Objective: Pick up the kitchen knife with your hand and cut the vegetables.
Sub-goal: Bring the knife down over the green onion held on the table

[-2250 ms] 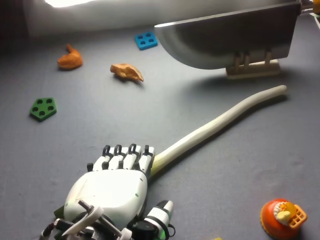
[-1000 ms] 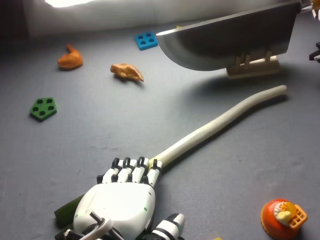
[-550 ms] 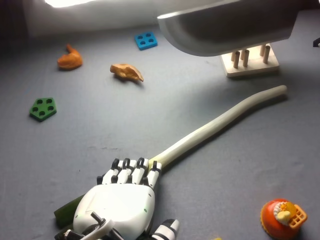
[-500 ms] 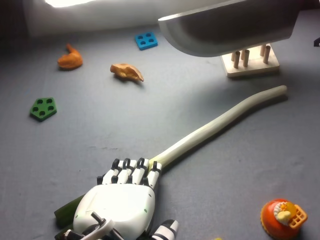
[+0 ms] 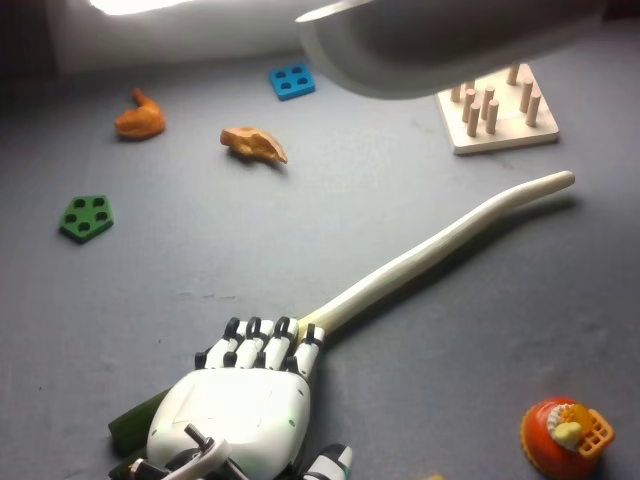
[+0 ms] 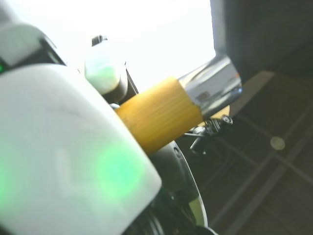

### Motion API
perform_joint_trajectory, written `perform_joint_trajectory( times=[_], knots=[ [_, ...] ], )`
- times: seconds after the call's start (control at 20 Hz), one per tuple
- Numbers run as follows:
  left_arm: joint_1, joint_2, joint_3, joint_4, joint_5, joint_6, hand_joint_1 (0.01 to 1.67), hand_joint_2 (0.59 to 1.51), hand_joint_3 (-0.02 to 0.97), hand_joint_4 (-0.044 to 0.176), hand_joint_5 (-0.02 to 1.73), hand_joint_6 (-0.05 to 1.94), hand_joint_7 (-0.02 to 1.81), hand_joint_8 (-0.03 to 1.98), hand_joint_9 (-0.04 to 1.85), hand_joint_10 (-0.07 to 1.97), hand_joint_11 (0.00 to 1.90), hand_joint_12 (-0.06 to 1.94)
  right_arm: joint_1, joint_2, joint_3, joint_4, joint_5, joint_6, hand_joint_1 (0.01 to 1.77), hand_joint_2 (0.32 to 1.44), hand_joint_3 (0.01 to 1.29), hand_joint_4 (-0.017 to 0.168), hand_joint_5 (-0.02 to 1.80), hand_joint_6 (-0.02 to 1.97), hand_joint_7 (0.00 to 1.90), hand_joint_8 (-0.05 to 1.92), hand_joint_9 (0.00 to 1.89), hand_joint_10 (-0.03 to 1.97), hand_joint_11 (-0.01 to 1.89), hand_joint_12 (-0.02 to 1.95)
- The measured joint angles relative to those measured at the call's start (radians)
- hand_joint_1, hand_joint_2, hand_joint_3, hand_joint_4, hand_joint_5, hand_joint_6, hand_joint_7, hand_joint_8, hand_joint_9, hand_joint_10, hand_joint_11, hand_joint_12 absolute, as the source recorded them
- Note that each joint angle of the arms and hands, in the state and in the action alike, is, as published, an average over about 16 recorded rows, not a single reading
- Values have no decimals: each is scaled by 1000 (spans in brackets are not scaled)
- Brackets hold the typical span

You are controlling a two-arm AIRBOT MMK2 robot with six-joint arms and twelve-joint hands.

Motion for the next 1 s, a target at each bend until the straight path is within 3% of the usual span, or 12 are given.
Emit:
perform_joint_trajectory(
  times=[0.4, 0.7, 1.0],
  knots=[
    [-1, 0, -1, -3, 2, 3, 371, 1404, 5, 3, 22, 7, -11, -14, -4, -8, 16, -3, 9, 160, -217, 120, -130, -55, 1573, 698, 859, 166, 1409, 1909, 1511, 1883, 1570, 1802, 1584, 1817],
    [-2, 0, -2, -5, 2, 4, 314, 1427, 6, 4, 15, 8, -11, -14, -5, -8, 17, -8, -17, 231, -288, 171, -218, -53, 1573, 689, 880, 166, 1431, 1908, 1512, 1881, 1571, 1802, 1586, 1818],
    [-4, 1, -4, -8, 3, 3, 285, 1447, 6, 4, 18, 6, -11, -14, -6, -7, 16, -13, -34, 271, -336, 162, -268, -39, 1571, 678, 900, 166, 1419, 1909, 1514, 1877, 1572, 1802, 1587, 1818]
  ],
)
